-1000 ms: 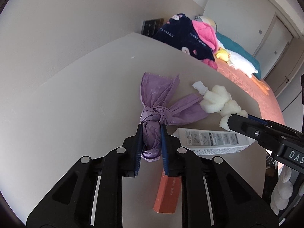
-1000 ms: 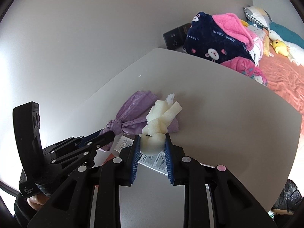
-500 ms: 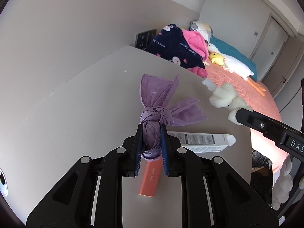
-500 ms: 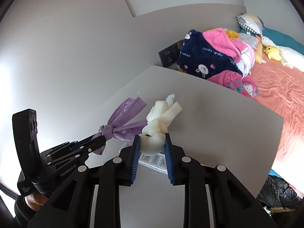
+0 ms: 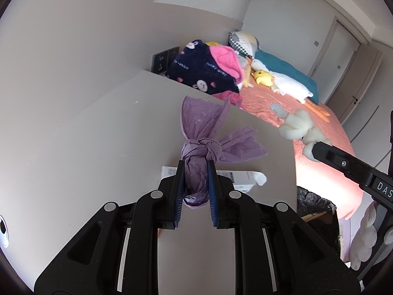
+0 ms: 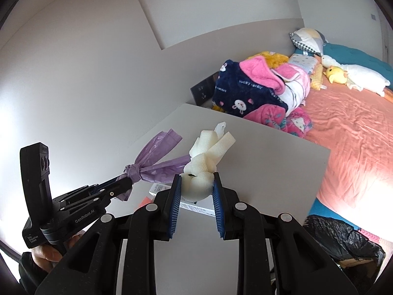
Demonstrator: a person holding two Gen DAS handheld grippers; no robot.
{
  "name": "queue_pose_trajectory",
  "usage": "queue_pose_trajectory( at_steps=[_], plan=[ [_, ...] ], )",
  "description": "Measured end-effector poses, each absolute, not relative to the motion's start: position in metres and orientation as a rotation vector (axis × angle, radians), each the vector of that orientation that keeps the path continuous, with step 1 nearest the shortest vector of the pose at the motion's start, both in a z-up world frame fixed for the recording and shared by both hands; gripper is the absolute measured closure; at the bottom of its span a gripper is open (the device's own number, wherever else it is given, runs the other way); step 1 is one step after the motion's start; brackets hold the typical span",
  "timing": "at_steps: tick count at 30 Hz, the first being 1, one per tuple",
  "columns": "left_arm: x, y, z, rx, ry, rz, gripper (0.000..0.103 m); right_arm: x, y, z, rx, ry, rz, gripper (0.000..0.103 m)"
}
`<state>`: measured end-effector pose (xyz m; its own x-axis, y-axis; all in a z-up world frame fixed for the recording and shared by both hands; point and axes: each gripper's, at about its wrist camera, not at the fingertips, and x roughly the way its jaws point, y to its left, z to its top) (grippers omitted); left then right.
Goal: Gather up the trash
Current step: 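Carry the purple bag and white foam over the trash bag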
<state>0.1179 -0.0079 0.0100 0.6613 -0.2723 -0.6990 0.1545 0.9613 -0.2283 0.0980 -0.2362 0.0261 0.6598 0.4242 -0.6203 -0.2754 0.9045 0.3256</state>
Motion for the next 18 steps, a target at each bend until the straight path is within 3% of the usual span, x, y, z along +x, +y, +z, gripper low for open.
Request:
queue_pose_trajectory(
  at_steps=[18],
  plan=[
    [0.096, -0.082, 0.029, -0.094, 0.801, -0.391, 0.086, 0.043, -0.305, 0.043, 0.244, 0.7, 0.3, 0.076]
  ],
)
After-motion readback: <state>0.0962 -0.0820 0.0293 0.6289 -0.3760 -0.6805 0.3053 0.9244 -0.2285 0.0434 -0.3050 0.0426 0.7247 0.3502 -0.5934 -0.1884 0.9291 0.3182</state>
